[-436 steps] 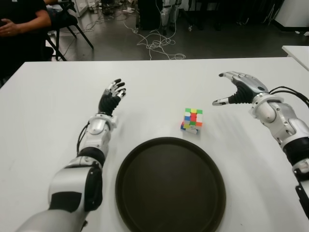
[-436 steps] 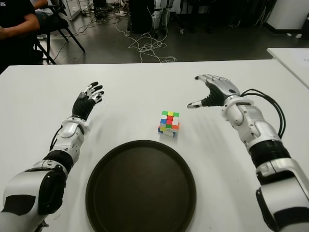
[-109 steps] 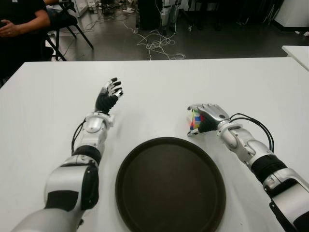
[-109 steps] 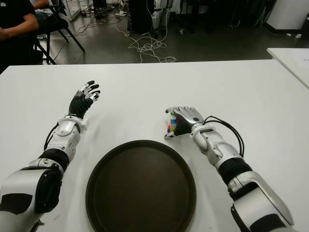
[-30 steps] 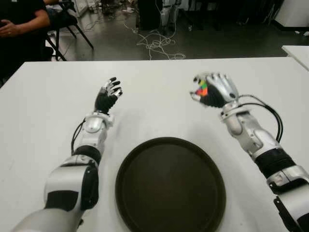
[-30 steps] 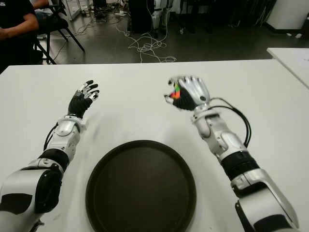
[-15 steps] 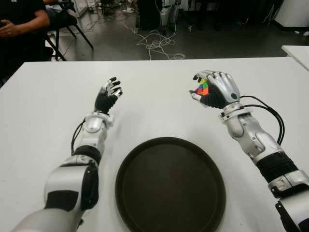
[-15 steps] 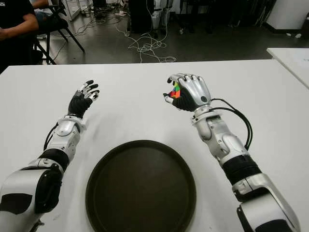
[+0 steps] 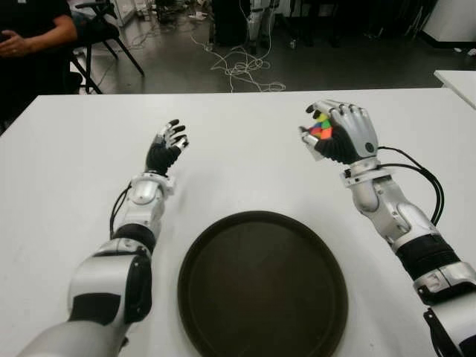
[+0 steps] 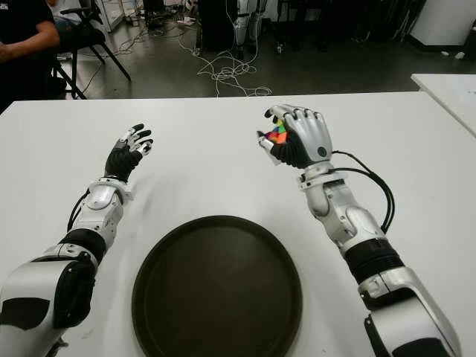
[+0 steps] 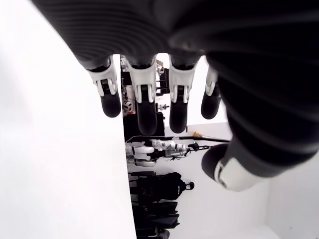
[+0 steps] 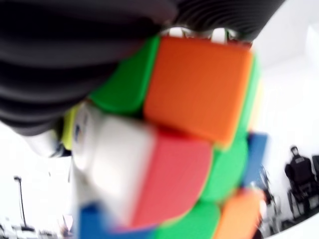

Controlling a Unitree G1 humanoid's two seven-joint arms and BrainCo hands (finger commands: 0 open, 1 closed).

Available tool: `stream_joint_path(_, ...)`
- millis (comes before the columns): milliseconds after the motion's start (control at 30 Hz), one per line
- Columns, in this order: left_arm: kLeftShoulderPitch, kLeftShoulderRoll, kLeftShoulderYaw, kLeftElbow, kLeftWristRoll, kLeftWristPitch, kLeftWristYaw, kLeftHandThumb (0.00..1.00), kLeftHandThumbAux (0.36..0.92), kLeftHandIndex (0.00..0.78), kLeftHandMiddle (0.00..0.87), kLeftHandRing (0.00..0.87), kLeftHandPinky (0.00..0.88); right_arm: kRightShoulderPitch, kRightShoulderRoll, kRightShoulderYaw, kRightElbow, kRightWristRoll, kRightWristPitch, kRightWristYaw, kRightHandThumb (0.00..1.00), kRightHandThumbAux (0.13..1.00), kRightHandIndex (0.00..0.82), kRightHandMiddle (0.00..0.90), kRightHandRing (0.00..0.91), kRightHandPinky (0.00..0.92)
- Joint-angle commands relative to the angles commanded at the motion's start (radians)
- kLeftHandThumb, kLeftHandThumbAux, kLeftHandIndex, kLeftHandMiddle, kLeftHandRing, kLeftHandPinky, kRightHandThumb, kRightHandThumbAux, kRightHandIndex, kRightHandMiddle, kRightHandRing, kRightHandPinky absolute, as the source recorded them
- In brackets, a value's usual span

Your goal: Pick up the Rubik's Cube and put it in the plate

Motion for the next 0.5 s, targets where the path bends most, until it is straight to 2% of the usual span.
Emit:
stream_joint_path(67,0.0,0.001,-0.003,0.001,0.003,0.0,0.001,0.067,0.69,0.114,0.17,0.129,0.102,0.014,0.033,0.024,0.013,-0.008,-0.017,-0.016,0.823,0.698,0.373,0.518,0.588,0.581)
stream_joint_path(133,-0.002,0.002,-0.003,0.001,0.002,0.004,0.0,0.064,0.687,0.114,0.169,0.128,0.104,0.053,0.067,0.061,-0.011,-0.016,-0.035,-0.007,0.824,0.698,0.373,0.524,0.597,0.593)
stream_joint_path(200,-0.003,0.002,-0.001,0.002,0.0,0.006,-0.001,0.062,0.682,0.116,0.172,0.131,0.106,0.104,0.08,0.091,-0.072,-0.017,-0.047,0.029,0.824,0.698,0.371,0.525,0.597,0.592)
stream_joint_path(267,-0.003,0.001,0.0,0.002,-0.001,0.007,-0.001,0.062,0.677,0.118,0.175,0.134,0.108,0.121,0.082,0.097,-0.097,-0.016,-0.049,0.045,0.825,0.698,0.37,0.525,0.595,0.59)
stream_joint_path(333,-0.002,0.0,0.005,0.002,-0.008,0.002,-0.011,0.066,0.674,0.118,0.176,0.136,0.108,0.196,0.031,0.127,-0.284,0.056,-0.055,0.256,0.824,0.7,0.368,0.516,0.561,0.563)
stream_joint_path(367,-0.002,0.0,0.007,0.002,-0.01,0.0,-0.015,0.067,0.673,0.118,0.176,0.137,0.108,0.216,0.002,0.135,-0.371,0.101,-0.052,0.372,0.824,0.7,0.367,0.512,0.549,0.554)
stream_joint_path(400,-0.002,-0.001,0.008,0.002,-0.012,-0.001,-0.017,0.071,0.675,0.119,0.176,0.138,0.108,0.228,-0.014,0.137,-0.426,0.13,-0.048,0.449,0.824,0.701,0.366,0.505,0.523,0.528)
stream_joint_path(500,-0.001,-0.001,0.007,0.001,-0.01,-0.006,-0.012,0.077,0.679,0.12,0.171,0.133,0.104,0.206,-0.047,0.139,-0.465,0.216,-0.06,0.624,0.824,0.7,0.367,0.494,0.486,0.491)
